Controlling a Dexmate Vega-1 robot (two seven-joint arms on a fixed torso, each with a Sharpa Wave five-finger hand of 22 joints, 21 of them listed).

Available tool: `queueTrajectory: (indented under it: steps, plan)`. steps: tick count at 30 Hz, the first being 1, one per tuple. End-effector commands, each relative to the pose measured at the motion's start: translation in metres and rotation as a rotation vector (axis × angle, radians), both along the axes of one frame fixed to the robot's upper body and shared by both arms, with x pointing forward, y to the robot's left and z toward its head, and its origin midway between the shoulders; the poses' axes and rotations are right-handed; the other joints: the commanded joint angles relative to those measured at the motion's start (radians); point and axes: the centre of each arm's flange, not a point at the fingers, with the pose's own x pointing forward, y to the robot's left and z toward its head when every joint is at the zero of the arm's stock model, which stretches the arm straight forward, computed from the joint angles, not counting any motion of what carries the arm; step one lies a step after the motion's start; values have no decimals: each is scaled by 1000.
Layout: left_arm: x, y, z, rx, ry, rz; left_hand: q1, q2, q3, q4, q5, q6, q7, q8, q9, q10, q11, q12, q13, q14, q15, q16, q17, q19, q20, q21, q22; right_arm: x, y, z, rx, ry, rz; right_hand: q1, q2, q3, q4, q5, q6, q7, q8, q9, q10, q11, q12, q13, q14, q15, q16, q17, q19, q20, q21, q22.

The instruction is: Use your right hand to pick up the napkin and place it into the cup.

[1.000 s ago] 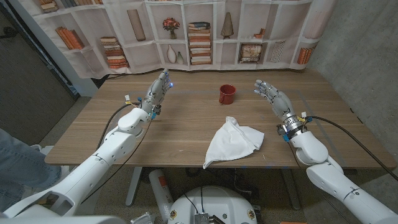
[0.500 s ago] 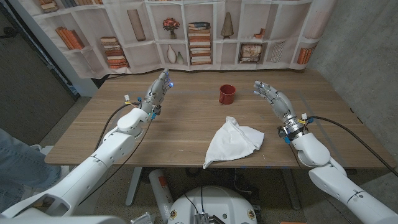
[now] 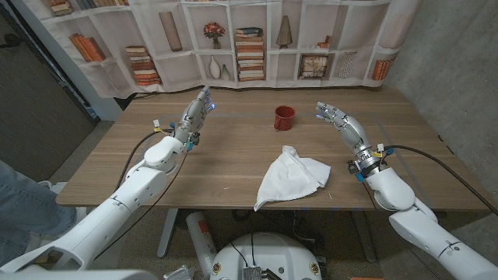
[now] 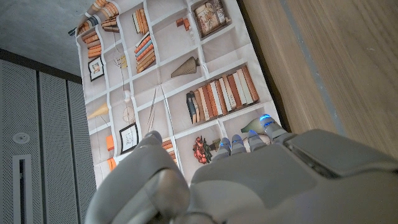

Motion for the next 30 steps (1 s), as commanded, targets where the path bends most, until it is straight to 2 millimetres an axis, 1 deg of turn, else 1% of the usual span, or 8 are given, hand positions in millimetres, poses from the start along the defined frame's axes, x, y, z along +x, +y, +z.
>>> queueTrajectory:
  steps: [1,9,11,15,19,21,23,30]
  plan:
    - [-1,3,-3,-8,-8,-4,6,4,-1,-2,-5,6,1,-2,3,3,3,-3,1,-6,5,-5,3,-123,-51,-8,1,-9,5,-2,-26,-27,-14,13,-3,4,-9,0,10,3,4,2,8,-1,-2,3,7,-2,-2,4,10,-45,-2,2]
    - [0,1,1,1,-12,-7,7,5,-2,-2,-5,7,1,-2,3,4,3,-3,1,-4,7,-5,3,-121,-50,-10,2,-13,9,-3,-51,-45,-26,15,-2,4,-11,0,12,2,4,3,15,2,-1,3,9,-2,-3,4,13,-45,-5,2]
    - [0,1,2,0,-14,-7,7,6,-2,-2,-6,8,2,-3,3,4,5,-4,1,-4,8,-5,3,-120,-49,-11,2,-14,9,-4,-60,-49,-35,15,-2,4,-11,0,12,1,3,3,16,-2,-2,3,9,-3,-3,4,13,-45,-5,2]
    - [1,0,3,-1,-16,-7,7,6,-3,-3,-6,9,2,-2,3,5,5,-4,1,-3,7,-5,3,-120,-49,-13,2,-14,10,-4,-74,-54,-38,17,-1,5,-12,0,13,-1,3,3,13,-1,-4,3,8,-4,-5,5,15,-46,-8,2]
    - [1,-2,3,5,-15,-8,8,7,-3,-3,-6,9,2,-3,3,6,5,-4,1,-3,8,-6,3,-119,-48,-14,2,-15,10,-3,-83,-58,-37,19,0,5,-13,0,15,-5,3,3,13,-4,-5,3,7,-5,-6,5,16,-47,-10,2]
    - [1,-2,3,6,-14,-6,8,7,-4,-3,-7,9,2,-3,3,6,5,-4,1,-2,8,-5,3,-118,-49,-15,2,-15,11,-3,-94,-61,-41,20,1,6,-14,0,16,-5,2,3,13,1,-6,3,7,-6,-6,5,16,-47,-11,2]
    - [1,-3,3,5,-13,-7,8,7,-4,-3,-7,10,2,-3,3,6,5,-4,1,-2,8,-5,3,-118,-48,-15,2,-16,12,-2,-105,-66,-42,20,1,6,-14,0,16,-5,2,3,13,0,-7,3,6,-5,-7,5,17,-46,-12,2]
    - [3,-5,1,-8,0,-37,8,8,-5,-3,-7,11,2,-3,3,9,4,-4,1,-1,7,-6,3,-116,-48,-18,2,-23,14,-2,-142,-79,-49,23,1,6,-16,-1,16,-6,0,3,11,-2,-10,3,0,-2,-11,5,15,-44,-17,2]
